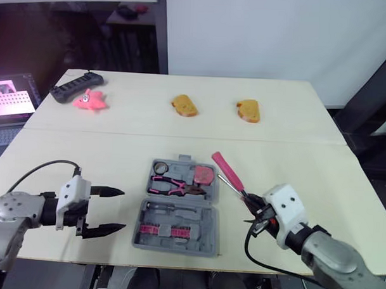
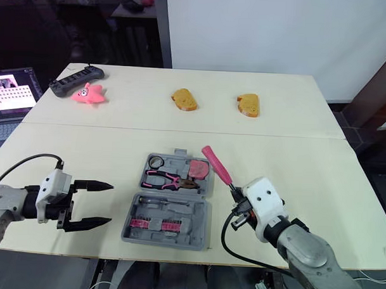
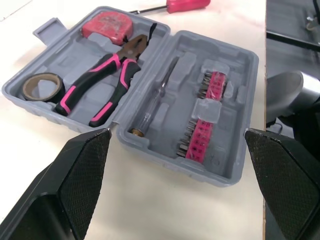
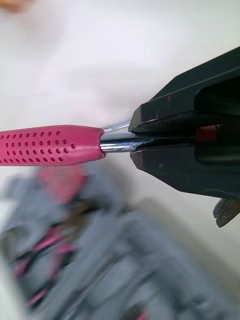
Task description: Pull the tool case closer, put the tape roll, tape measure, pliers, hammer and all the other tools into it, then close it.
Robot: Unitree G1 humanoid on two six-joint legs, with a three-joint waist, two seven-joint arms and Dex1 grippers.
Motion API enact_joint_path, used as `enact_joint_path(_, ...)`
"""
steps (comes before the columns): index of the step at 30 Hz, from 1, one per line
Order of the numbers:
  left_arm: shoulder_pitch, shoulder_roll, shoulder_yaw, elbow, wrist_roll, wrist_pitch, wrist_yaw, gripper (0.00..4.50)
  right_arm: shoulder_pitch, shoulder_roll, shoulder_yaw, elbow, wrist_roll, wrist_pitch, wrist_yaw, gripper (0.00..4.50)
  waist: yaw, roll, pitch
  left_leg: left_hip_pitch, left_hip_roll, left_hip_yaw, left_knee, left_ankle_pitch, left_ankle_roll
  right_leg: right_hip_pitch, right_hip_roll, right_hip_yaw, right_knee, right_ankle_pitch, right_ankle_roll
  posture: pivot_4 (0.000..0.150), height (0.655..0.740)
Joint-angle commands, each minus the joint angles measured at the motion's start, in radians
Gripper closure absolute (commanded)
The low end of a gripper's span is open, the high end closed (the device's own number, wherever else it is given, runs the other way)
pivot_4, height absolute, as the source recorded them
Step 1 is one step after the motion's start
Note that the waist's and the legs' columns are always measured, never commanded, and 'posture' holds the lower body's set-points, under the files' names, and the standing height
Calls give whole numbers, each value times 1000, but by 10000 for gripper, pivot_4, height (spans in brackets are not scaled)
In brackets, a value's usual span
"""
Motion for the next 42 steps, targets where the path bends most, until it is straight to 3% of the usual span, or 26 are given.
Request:
enact_joint_path(1, -24, 2, -3, 11, 5, 7, 19, 0, 8, -59, -108, 2, 73, -2, 114, 44782, 2, 0, 0, 0, 0, 0, 0, 0, 0, 0, 0, 0, 0, 0, 0, 1500, 7400)
enact_joint_path(4, -52, 16, 3, 52, 18, -10, 13, 0, 21, -228, -132, 43, 85, -42, 298, 44782, 1, 0, 0, 0, -1, 0, 1, 0, 0, 1, -1, 0, -1, 0, 0, 1500, 7400)
enact_joint_path(10, -50, 54, 12, 49, 0, -17, -51, 0, -379, -421, 40, 12, 290, 193, 441, 44782, -21, 5, 3, 2, 0, 0, 0, 0, 0, 1, 1, 0, 0, 1, 0, 1500, 7400)
enact_joint_path(13, -49, 67, 11, 51, 6, -28, -73, 0, -622, -383, 147, 40, 370, 335, 431, 44782, -23, 5, 3, -1, 0, -1, 0, 0, 0, -1, 0, 0, 0, 1, 0, 1500, 7400)
enact_joint_path(16, -22, 70, 10, 32, 1, -31, -92, 0, -891, -305, 381, 83, 378, 508, 430, 44782, -27, 6, 3, -2, 0, 0, 0, 0, 0, -2, -1, 0, 0, 1, 0, 1500, 7400)
enact_joint_path(21, -24, 71, -9, 42, 16, -49, -106, 0, -1166, -205, 670, 222, 341, 676, 414, 44782, -25, 8, 5, -3, 0, 0, 0, 0, 0, -5, 0, -1, 2, 1, 0, 1500, 7400)
enact_joint_path(23, -31, 72, -12, 56, 21, -57, -112, 0, -1235, -155, 715, 298, 321, 720, 388, 44782, -22, 7, 4, -12, 0, -1, 2, 0, -1, -14, -1, -1, 5, 1, 1, 1500, 7400)
enact_joint_path(34, 7, 65, -21, 37, 8, -55, -127, 0, -1395, -15, 799, 480, 414, 743, 298, 44782, -30, 9, 5, -17, 0, -1, 1, 1, -1, -21, -1, -2, 8, 3, 4, 1500, 7400)
enact_joint_path(42, -10, 45, -47, 45, 8, -61, -140, 0, -1397, 61, 840, 565, 513, 743, 132, 44782, -31, 9, 5, -17, 0, -1, 2, 1, -1, -21, 0, -2, 8, 3, 4, 1500, 7400)
